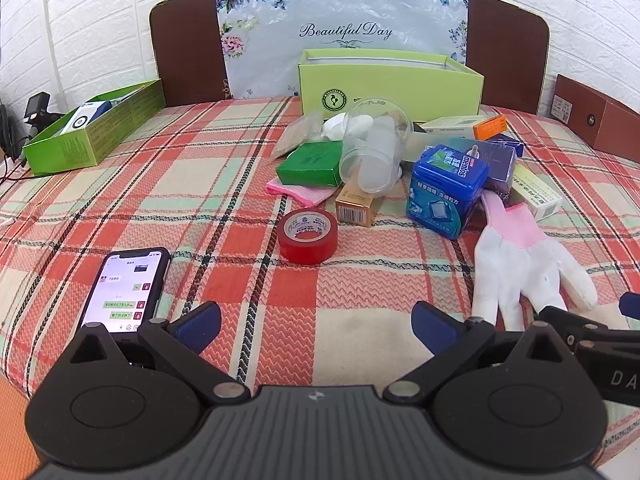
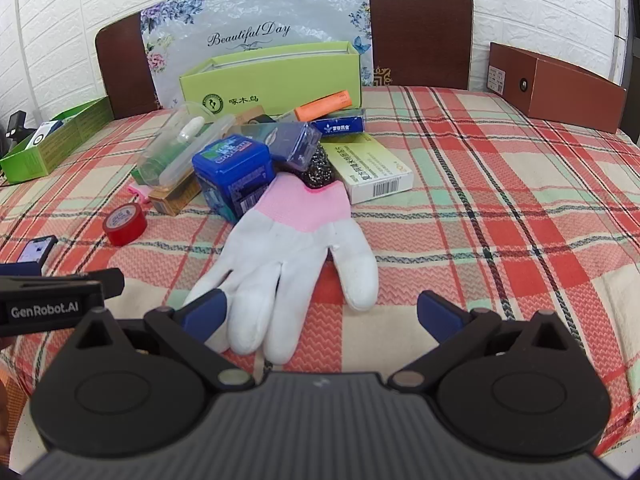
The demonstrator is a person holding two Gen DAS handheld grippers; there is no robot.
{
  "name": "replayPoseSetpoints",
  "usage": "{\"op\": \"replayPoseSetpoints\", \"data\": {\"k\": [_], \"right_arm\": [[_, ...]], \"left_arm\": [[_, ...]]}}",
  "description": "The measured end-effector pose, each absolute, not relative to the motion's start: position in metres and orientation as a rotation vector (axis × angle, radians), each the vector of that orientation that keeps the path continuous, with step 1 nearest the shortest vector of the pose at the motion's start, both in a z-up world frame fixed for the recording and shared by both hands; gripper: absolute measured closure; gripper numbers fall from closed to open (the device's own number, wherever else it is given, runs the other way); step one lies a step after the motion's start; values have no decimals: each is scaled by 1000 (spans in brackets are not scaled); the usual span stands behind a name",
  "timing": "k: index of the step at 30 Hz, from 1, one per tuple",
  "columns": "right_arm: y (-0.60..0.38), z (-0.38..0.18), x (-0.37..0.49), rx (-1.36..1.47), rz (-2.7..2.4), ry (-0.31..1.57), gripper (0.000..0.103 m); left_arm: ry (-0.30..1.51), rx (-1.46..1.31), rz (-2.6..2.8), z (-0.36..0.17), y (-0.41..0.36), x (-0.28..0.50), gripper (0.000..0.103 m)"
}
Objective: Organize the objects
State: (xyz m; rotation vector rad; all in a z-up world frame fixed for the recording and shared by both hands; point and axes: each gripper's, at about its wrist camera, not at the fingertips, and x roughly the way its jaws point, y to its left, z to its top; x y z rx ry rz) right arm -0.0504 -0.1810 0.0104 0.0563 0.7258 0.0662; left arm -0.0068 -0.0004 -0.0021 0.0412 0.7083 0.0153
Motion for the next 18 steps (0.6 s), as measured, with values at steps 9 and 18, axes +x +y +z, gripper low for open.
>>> {"op": "replayPoseSetpoints", "data": {"k": [9,18], "right_arm": [[-180,7,-51,59,70,728,0],[-179,8,-52,60,69,728,0]], "left_arm": [[711,41,15,-4,0,-7,0],[714,47,1,-3,-4,-7,0]]}}
